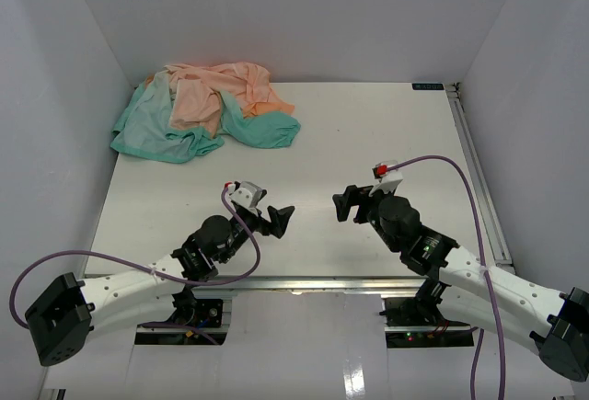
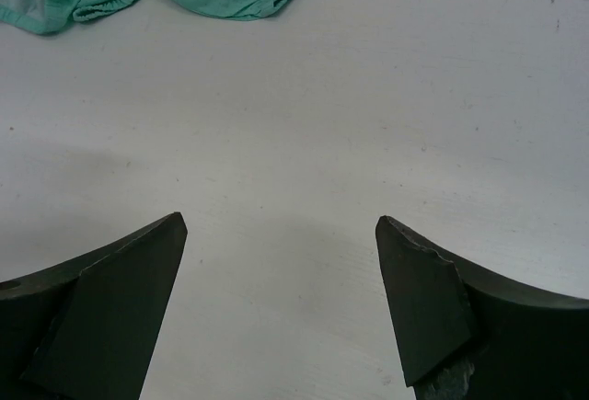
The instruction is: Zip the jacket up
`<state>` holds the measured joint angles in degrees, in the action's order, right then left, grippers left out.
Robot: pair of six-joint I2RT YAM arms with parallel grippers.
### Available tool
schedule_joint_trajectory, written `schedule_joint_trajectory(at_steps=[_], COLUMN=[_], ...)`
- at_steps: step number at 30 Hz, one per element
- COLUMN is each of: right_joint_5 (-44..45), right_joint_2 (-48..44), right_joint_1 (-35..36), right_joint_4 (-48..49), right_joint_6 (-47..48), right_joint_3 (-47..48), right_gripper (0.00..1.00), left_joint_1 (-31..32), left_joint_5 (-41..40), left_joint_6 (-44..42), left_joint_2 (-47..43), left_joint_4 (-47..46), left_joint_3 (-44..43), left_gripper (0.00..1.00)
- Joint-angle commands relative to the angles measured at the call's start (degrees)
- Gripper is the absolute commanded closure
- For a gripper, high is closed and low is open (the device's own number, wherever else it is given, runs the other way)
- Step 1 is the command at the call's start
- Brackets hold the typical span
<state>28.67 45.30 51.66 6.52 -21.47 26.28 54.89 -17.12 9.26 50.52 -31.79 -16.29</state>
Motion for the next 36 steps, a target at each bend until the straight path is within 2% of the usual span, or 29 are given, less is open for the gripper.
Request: schedule_joint_trajectory(at_steps=[1, 6, 9, 14, 15, 18, 20, 22, 27, 29, 32, 36], right_joint_5=[1.94, 2.60, 2.26, 0.73, 0.93, -1.00, -3.96, -4.69, -4.95, -6.42, -8.13, -9.51], right_joint_2=[-0.88, -0.53, -0.26, -1.60, -2.00, -3.15, -4.01, -4.95, -5.84, -5.75, -5.63, -5.84], right_joint_1=[-0.10, -0.09, -0.11, -0.07, -0.07, -0.10, -0.15, -0.15, -0.07, -0.07, -0.15, -0.07], right_joint_4=[3.04, 3.35, 3.64, 5.88, 6.02, 6.26, 7.27, 8.06, 7.66, 7.05, 6.30, 6.71], right_joint_6=[-0.99, -1.53, -1.78, -2.28, -2.41, -2.27, -1.11, -0.87, -1.41, -1.79, -2.40, -2.34], right_joint_3=[0.79, 0.58, 0.61, -0.50, -0.83, -1.38, -1.97, -2.62, -2.83, -2.32, -1.69, -1.76], right_gripper=[0.10, 0.10, 0.10, 0.10, 0.10, 0.10, 0.10, 0.10, 0.10, 0.10, 0.10, 0.10], left_joint_1=[0.04, 0.04, -0.01, -2.50, -5.36, -18.06, -26.11, -31.35, -41.02, -46.13, -48.49, -49.05], left_joint_5=[0.69, -2.60, -11.13, -17.58, -17.67, -7.20, -5.00, -5.02, -3.23, 0.10, 3.33, 3.25], left_joint_6=[-0.08, 2.75, 6.13, 7.72, 10.63, 16.84, 18.60, 19.46, 18.22, 18.66, 16.51, 12.84], left_joint_2=[-1.65, -0.26, 4.04, 9.54, 10.74, 12.89, 14.63, 18.27, 28.77, 33.14, 38.84, 47.89], left_joint_4=[-1.33, -0.83, 6.16, 16.36, 20.10, 25.69, 26.67, 27.34, 30.45, 30.23, 28.99, 31.04], left_joint_3=[-0.04, -0.76, -6.90, -16.71, -19.98, -26.06, -28.66, -30.58, -38.92, -40.48, -43.45, -50.02], left_gripper=[0.02, 0.02, 0.02, 0.02, 0.02, 0.02, 0.02, 0.02, 0.02, 0.02, 0.04, 0.08])
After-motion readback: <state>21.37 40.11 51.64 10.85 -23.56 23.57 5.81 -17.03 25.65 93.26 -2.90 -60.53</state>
